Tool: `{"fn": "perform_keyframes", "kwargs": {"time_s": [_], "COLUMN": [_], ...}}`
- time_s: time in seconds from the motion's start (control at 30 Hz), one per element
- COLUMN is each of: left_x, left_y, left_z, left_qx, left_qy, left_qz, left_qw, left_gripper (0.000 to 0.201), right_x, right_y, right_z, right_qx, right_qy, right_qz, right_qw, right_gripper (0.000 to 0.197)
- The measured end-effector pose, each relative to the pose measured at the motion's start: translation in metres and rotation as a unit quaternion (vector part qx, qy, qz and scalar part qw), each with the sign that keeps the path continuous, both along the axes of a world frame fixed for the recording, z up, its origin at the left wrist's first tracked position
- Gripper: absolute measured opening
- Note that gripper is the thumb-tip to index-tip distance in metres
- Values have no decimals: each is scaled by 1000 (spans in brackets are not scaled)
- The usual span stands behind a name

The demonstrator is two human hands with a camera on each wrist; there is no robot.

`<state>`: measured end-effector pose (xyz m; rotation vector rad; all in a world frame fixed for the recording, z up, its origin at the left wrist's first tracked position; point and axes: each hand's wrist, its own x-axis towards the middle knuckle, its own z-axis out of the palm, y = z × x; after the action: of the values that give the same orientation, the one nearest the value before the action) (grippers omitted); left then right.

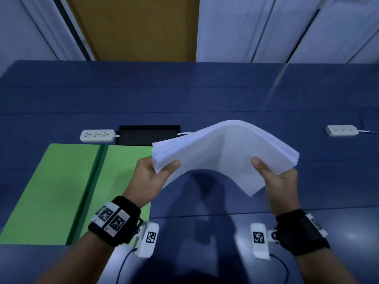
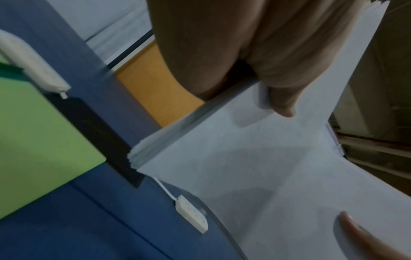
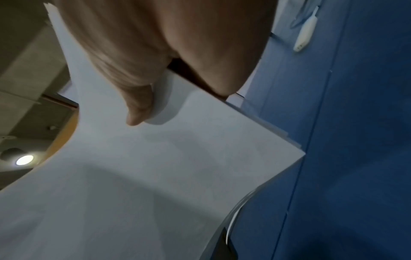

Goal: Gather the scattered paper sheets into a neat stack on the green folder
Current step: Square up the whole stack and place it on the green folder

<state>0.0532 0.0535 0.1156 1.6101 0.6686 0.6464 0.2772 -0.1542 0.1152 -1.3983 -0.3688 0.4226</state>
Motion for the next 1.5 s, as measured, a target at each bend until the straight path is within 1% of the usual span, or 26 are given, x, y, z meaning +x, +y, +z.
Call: {"fn": "perform_keyframes", "kwargs": {"time_s": [0.07, 0.1, 0.23, 0.3, 0.37, 0.43, 0.47, 0.5, 0.57, 0.6, 0.63, 0.67, 0.73, 0.77, 0.8, 0.87, 0.9, 0.97, 1.03, 1.1, 1.17, 1.2, 1.27, 1.37, 1.43, 1.5], "left_x": [-1, -1, -1, 3, 16, 30, 34, 36, 35, 32, 28, 25, 22, 20, 17, 10, 9, 9, 3, -3, -7, -9, -9, 3, 9, 9], "left_y": [9, 12, 8, 7, 5, 2, 1, 2, 0, -1, -2, -3, -3, -1, 0, 0, 1, 7, 10, 10, 12, 12, 13, 18, 12, 2], "left_z": [-1, -10, -81, -110, -119, -104, -92, -78, -43, -26, -16, -11, -32, -56, -84, -139, -158, -179, -173, -151, -122, -106, -78, -67, -76, -79], "left_qx": [18, 13, -37, -24, -33, -18, 1, 13, 7, 0, 2, -1, -30, -56, -76, -79, -57, -14, -19, 6, 39, 42, 5, -136, -170, -155], "left_qy": [16, 32, 118, 147, 173, 193, 185, 164, 91, 49, 11, -15, -5, 32, 94, 198, 231, 269, 260, 256, 237, 215, 154, 84, 102, 117], "left_qz": [-9, -13, -47, -42, -13, 21, 31, 44, 78, 90, 100, 106, 116, 112, 106, 60, 41, 32, 45, 44, 26, 12, -24, -38, -28, -8], "left_qw": [1000, 999, 991, 988, 984, 981, 982, 985, 993, 995, 995, 994, 993, 992, 987, 975, 970, 963, 964, 966, 970, 976, 988, 987, 980, 981], "left_gripper": [25, 26, 33, 37, 42, 44, 35, 23, 5, 3, 8, 11, 11, 9, 14, 31, 33, 35, 42, 41, 33, 24, 11, 31, 34, 28], "right_x": [9, 11, 14, 15, 18, 20, 20, 20, 15, 13, 11, 9, 5, 3, 0, -4, -4, -2, 2, 7, 14, 17, 23, 29, 27, 21], "right_y": [-8, -12, -25, -24, -18, -9, -4, 0, 4, 2, 0, -2, -4, -6, -8, -17, -19, -16, -19, -24, -26, -28, -30, -23, -14, -9], "right_z": [0, -7, -72, -96, -104, -93, -81, -65, -29, -13, -1, 2, -22, -48, -76, -135, -159, -179, -176, -156, -126, -110, -81, -66, -73, -73], "right_qx": [7, -11, -147, -162, -149, -154, -157, -147, -81, -37, 2, 23, -11, -58, -115, -214, -249, -291, -307, -294, -276, -255, -192, -149, -171, -188], "right_qy": [-21, -22, 25, 61, 79, 77, 66, 51, 13, -7, -24, -32, -20, -1, 28, 75, 83, 72, 52, 28, 7, 4, 6, 38, 70, 75], "right_qz": [7, 13, 50, 36, 12, 19, 25, 26, 16, 12, 12, 11, 16, 24, 32, 48, 49, 30, 35, 52, 66, 74, 91, 118, 115, 101], "right_qw": [1000, 1000, 988, 984, 986, 985, 985, 988, 996, 999, 1000, 999, 1000, 998, 992, 973, 964, 954, 950, 954, 959, 964, 977, 981, 976, 974], "right_gripper": [29, 30, 33, 31, 26, 18, 15, 14, 18, 22, 25, 27, 27, 26, 30, 48, 42, 17, 12, 4, 8, 12, 19, 25, 24, 21]}}
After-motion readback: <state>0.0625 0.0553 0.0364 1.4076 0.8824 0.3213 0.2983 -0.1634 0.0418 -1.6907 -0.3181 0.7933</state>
